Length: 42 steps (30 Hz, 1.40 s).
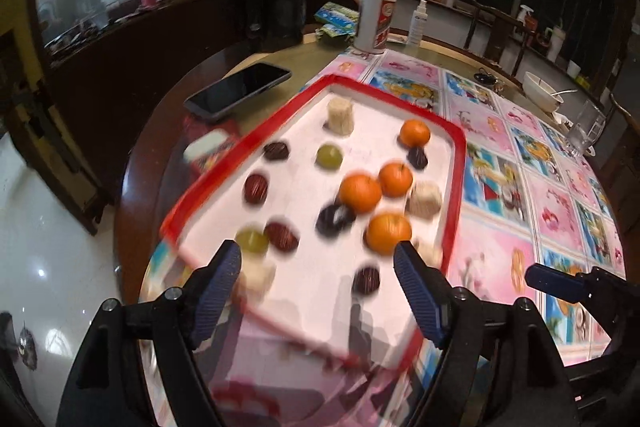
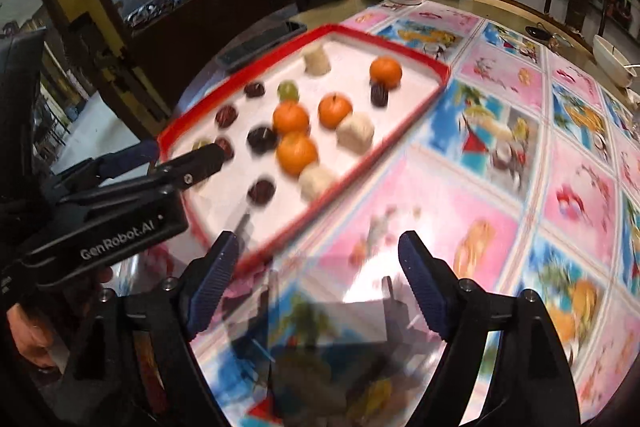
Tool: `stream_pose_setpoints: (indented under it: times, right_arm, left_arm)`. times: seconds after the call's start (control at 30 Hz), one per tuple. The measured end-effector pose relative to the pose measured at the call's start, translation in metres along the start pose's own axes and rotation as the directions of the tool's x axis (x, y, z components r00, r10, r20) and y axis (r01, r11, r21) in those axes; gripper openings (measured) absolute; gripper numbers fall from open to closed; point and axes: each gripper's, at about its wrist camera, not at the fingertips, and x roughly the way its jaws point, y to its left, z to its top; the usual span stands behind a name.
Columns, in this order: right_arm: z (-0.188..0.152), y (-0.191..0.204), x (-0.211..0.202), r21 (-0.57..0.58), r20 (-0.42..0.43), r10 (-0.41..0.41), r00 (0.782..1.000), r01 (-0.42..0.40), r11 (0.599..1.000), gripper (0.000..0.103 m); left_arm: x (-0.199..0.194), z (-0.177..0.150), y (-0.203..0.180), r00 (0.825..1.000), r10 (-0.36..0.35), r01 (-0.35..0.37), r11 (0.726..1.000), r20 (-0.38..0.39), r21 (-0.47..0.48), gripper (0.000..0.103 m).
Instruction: Organize fruits
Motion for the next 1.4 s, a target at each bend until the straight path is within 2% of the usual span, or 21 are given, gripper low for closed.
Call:
stream_pose_setpoints:
  times: [0.13, 0.3, 0.5, 0.67, 0.87, 1.07, 1.2, 1.4]
  right_arm:
    - [-0.022, 0.016, -0.013, -0.041, 0.019, -0.103, 0.994, 0.104, 0.994, 0.086]
    - [-0.040, 0.021, -0.023, -0.037, 0.093, -0.118, 0.989, 0.122, 0.992, 0.088]
    - [-0.049, 0.019, -0.015, -0.040, 0.048, -0.107, 0.993, 0.109, 0.993, 0.088]
    - [-0.054, 0.016, -0.011, -0.030, 0.017, -0.092, 0.996, 0.092, 0.995, 0.088]
    - [-0.057, 0.021, -0.011, -0.052, 0.012, -0.097, 0.995, 0.098, 0.994, 0.088]
    - [-0.057, 0.021, -0.014, -0.062, 0.024, -0.110, 0.994, 0.112, 0.992, 0.088]
    - [-0.056, 0.025, -0.019, -0.074, 0.044, -0.127, 0.991, 0.130, 0.989, 0.088]
    - [-0.056, 0.028, -0.020, -0.083, 0.055, -0.140, 0.989, 0.144, 0.986, 0.088]
  left_arm:
    - [-0.021, -0.028, 0.002, 0.998, 0.060, -0.059, 0.998, 0.024, -0.035, 0.080]
    - [-0.032, -0.051, 0.012, 0.995, 0.093, -0.089, 0.990, 0.032, -0.105, 0.081]
    - [-0.034, -0.063, 0.025, 0.989, 0.146, -0.143, 0.978, 0.004, -0.149, 0.081]
    - [-0.040, -0.068, 0.017, 0.985, 0.171, -0.168, 0.980, 0.016, -0.107, 0.081]
    - [-0.046, -0.071, 0.005, 0.986, 0.161, -0.160, 0.986, 0.033, -0.042, 0.081]
    - [-0.052, -0.072, -0.001, 0.987, 0.145, -0.143, 0.989, 0.064, -0.024, 0.084]
    - [-0.052, -0.072, -0.002, 0.991, 0.117, -0.116, 0.993, 0.057, -0.015, 0.085]
    - [-0.053, -0.074, 0.000, 0.992, 0.111, -0.110, 0.994, 0.060, -0.022, 0.087]
